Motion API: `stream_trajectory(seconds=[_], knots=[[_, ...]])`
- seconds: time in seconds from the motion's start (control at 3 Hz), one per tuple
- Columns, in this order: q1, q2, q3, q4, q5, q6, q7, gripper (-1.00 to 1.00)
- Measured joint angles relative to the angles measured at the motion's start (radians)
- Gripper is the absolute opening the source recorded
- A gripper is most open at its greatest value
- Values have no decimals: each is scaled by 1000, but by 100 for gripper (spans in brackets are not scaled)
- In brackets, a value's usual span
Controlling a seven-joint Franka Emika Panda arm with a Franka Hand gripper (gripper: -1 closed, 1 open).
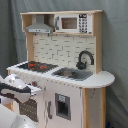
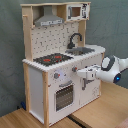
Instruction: Play with the kitchen
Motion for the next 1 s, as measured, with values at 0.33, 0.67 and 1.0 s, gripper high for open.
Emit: stream_trajectory(seconds=[0.33,0.67,1.0], knots=[[-53,0,0,46,-15,72,0,100],[-91,1,9,76,-18,159,0,100],[-165,1,40,124,-24,204,0,100]])
